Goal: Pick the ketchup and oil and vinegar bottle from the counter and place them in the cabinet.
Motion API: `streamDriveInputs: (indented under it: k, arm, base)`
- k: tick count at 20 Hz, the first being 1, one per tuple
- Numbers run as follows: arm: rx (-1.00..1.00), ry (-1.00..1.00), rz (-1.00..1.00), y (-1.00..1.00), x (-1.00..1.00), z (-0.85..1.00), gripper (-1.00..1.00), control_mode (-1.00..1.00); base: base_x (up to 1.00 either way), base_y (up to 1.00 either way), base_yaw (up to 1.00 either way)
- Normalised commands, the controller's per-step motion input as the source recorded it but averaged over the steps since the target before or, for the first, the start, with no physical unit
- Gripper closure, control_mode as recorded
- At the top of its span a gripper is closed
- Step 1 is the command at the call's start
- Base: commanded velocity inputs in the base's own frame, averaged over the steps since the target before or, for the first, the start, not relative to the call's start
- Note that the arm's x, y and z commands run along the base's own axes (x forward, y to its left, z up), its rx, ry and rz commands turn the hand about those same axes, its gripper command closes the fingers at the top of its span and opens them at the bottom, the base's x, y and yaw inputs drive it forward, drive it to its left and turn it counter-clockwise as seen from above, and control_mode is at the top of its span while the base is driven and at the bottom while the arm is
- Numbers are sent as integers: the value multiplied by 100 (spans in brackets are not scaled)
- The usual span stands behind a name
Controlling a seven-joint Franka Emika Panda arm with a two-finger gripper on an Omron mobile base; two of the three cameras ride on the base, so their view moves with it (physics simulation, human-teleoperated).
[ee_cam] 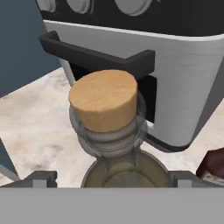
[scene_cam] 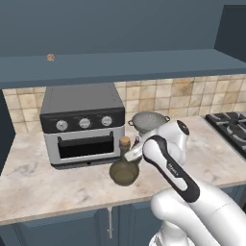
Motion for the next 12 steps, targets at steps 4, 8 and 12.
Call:
streamDriveInputs:
  k: [4, 8, 12]
  arm:
    - [15, -13, 11, -8, 0, -5, -100, -100]
    - [14, -13, 11, -8, -1, -9, -100, -100]
    - [10, -7, 11, -1, 0, -22, -100, -100]
  base:
    - [0, 0, 0]
    - [0, 0, 0]
    - [0, 0, 0]
